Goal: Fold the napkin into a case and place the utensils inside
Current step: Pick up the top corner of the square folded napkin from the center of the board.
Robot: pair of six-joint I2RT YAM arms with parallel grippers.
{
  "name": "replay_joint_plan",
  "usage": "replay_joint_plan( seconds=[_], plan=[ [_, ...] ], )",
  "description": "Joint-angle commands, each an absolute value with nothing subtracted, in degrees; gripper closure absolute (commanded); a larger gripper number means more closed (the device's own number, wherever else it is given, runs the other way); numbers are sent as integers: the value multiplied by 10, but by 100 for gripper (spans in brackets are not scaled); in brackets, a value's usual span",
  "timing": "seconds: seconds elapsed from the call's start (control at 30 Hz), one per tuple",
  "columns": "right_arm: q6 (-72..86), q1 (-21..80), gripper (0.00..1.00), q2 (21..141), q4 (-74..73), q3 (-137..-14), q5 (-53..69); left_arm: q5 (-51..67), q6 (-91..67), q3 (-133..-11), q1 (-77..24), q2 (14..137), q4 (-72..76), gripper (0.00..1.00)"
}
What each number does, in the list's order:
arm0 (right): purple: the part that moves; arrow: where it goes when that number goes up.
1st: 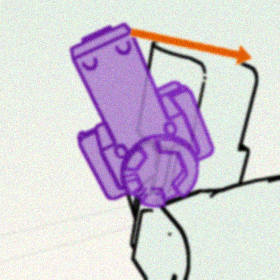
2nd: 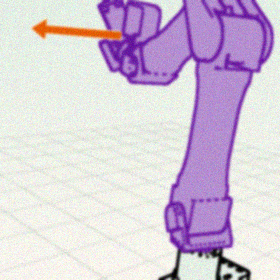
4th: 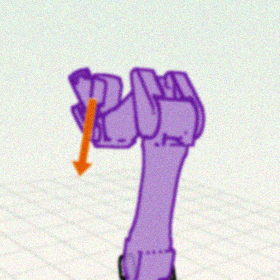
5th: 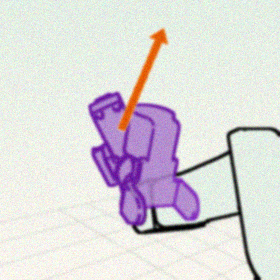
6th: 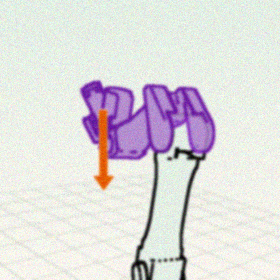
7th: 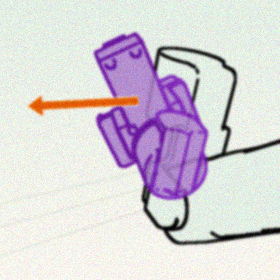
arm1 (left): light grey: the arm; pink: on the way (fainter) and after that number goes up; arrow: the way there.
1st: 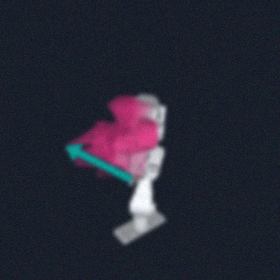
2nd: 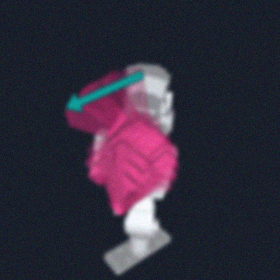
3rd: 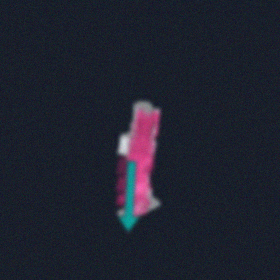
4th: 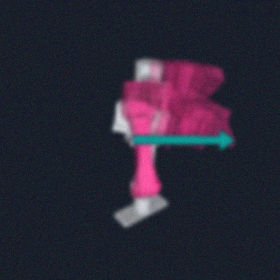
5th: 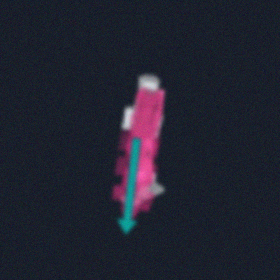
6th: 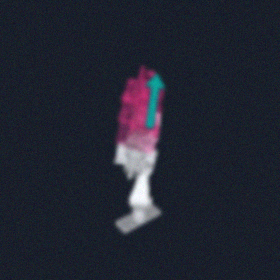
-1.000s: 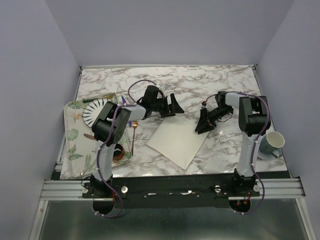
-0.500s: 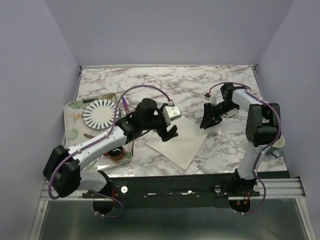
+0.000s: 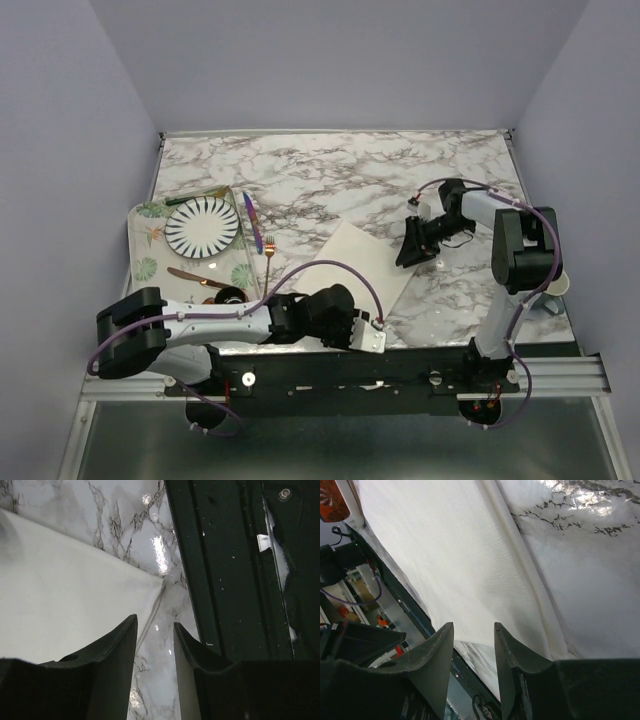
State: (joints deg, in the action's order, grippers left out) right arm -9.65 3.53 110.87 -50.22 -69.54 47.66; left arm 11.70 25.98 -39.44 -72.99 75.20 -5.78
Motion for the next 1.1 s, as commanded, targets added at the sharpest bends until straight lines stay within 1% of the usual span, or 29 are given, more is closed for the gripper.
replay_joint_plan(
  seconds=[0.0,0.47,0.73,1.03,1.07],
  plan=[
    [-73,33,54,1076,-452,-662,490,100,278,-388,-735,777,-4,53],
    [-62,33,54,1068,-423,-629,496,55,285,-392,-762,872,90,51],
    [-65,34,53,1069,-424,-627,497,51,294,-406,-769,910,104,51],
    [-69,33,52,1074,-425,-627,497,33,288,-405,-769,894,99,60],
    [-69,34,52,1075,-425,-627,496,32,287,-404,-768,892,99,63]
  ],
)
